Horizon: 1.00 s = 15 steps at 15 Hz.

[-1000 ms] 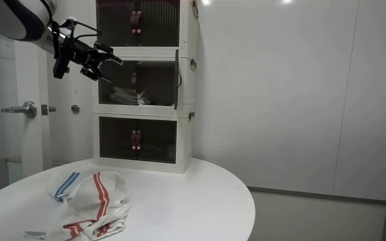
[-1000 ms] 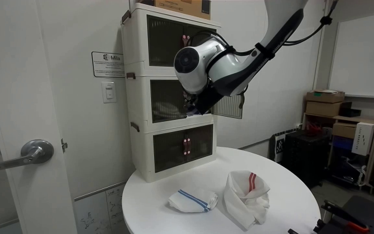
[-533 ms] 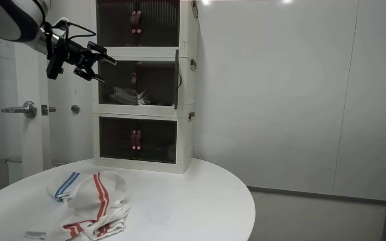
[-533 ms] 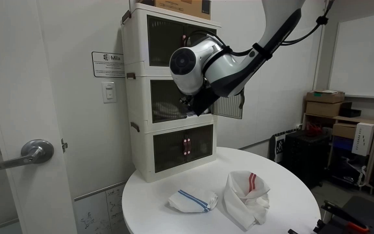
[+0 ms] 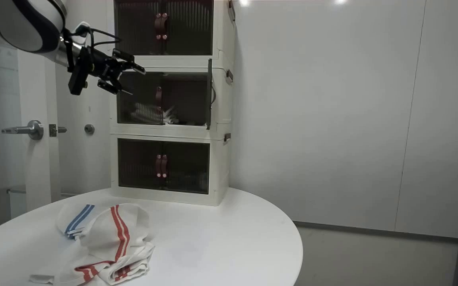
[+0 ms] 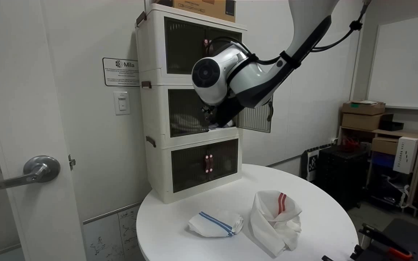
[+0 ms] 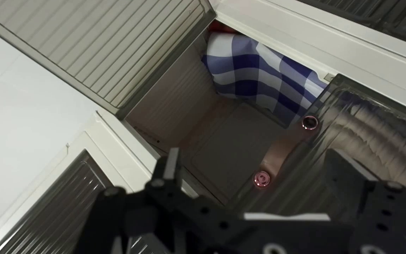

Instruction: Open the middle left cabinet door

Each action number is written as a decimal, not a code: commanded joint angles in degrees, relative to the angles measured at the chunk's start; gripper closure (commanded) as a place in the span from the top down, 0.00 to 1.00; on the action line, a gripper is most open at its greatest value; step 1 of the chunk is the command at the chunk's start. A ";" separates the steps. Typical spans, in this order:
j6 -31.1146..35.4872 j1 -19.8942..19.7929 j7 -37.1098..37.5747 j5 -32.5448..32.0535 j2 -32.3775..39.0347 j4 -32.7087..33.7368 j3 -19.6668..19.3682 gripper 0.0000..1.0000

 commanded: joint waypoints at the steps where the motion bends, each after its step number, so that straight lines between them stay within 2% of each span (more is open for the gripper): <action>1: -1.93 1.02 2.77 -3.55 3.42 3.16 -1.28 1.00; 8: -3.89 0.31 5.93 -2.80 8.20 7.40 -2.38 1.00; 15: -1.93 0.10 8.52 -3.91 12.17 12.73 -2.88 1.00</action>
